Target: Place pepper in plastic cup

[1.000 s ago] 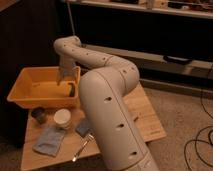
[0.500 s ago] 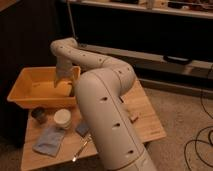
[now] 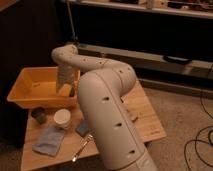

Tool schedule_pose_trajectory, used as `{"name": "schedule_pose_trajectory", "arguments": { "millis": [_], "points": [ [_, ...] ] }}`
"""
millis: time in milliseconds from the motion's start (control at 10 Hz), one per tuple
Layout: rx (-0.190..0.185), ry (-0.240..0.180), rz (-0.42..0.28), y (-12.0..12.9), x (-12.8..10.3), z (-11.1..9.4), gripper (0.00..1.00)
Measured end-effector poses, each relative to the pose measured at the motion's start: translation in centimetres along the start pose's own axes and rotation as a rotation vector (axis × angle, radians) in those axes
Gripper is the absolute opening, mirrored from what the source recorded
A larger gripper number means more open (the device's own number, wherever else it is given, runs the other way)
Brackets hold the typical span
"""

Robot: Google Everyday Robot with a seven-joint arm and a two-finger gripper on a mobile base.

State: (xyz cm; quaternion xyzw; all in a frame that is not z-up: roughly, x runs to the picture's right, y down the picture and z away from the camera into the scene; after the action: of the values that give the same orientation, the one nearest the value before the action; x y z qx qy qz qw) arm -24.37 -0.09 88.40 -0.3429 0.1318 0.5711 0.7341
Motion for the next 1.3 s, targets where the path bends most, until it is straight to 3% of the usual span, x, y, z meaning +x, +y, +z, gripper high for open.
{"name": "schedule_pose_trajectory", "arguments": {
  "millis": [400, 800, 1300],
  "points": [
    [0.028, 0.013, 0.001, -0.8, 0.8, 1.9, 0.66],
    [-0.002, -0.003, 0.008, -2.3, 2.1, 2.0, 0.66],
    [-0.004, -0.002, 0.003, -2.1, 2.1, 2.0, 0.66]
  ]
}}
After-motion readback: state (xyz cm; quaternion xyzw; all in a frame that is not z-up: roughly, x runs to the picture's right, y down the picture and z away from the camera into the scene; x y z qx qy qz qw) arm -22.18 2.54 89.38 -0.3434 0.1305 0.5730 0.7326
